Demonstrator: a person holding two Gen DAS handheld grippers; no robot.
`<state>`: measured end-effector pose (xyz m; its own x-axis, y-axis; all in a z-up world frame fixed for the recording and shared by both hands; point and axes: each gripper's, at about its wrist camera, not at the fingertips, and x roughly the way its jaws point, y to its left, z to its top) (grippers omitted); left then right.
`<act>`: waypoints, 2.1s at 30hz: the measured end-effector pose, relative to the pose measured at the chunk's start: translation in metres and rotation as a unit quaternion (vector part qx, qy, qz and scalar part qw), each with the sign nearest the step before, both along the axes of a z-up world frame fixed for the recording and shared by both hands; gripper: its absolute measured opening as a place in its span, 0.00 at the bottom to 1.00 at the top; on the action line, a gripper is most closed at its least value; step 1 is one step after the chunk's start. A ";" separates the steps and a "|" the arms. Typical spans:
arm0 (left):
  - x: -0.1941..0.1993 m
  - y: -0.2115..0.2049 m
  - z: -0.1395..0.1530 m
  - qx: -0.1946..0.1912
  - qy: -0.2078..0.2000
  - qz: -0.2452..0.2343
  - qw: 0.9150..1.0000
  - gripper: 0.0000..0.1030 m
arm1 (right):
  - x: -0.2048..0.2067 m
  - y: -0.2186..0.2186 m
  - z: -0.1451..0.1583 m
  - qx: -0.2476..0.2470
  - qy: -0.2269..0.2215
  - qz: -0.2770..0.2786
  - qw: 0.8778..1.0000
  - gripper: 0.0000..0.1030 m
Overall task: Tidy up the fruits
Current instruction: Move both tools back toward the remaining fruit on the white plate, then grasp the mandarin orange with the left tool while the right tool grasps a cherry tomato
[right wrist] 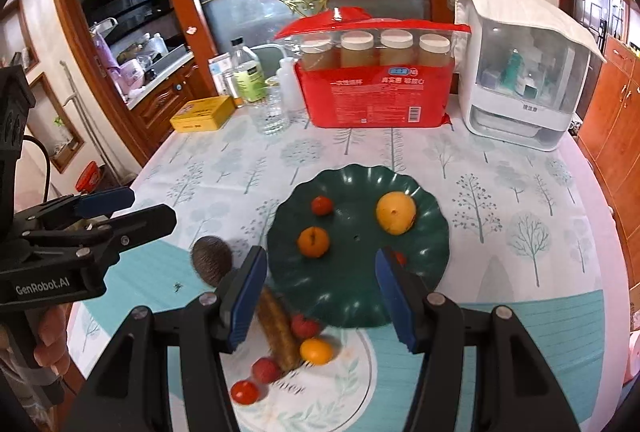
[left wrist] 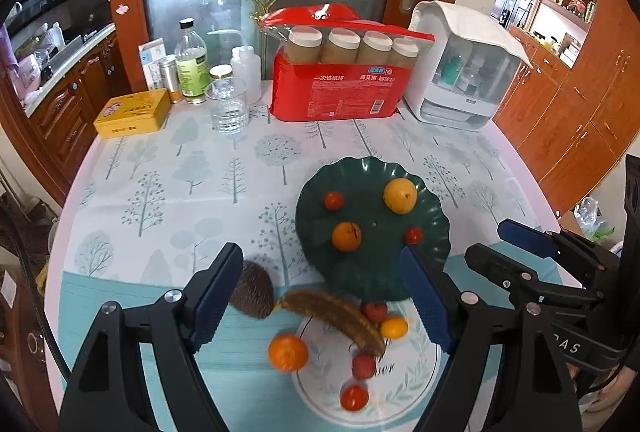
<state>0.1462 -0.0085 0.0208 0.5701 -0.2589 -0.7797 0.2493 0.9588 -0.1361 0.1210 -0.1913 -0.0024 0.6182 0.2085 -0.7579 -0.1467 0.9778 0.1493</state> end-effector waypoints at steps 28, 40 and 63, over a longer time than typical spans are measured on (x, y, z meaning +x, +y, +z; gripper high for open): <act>-0.045 0.038 -0.052 0.084 0.016 -0.121 0.989 0.83 | -0.081 0.055 -0.055 0.023 0.068 -0.092 0.993 0.55; -0.024 0.032 -0.123 0.084 0.074 -0.175 0.978 0.83 | -0.091 0.079 -0.121 0.031 0.118 -0.139 0.983 0.55; 0.002 0.012 -0.188 0.075 0.112 -0.178 0.975 0.79 | -0.081 0.095 -0.164 0.015 0.146 -0.163 0.976 0.45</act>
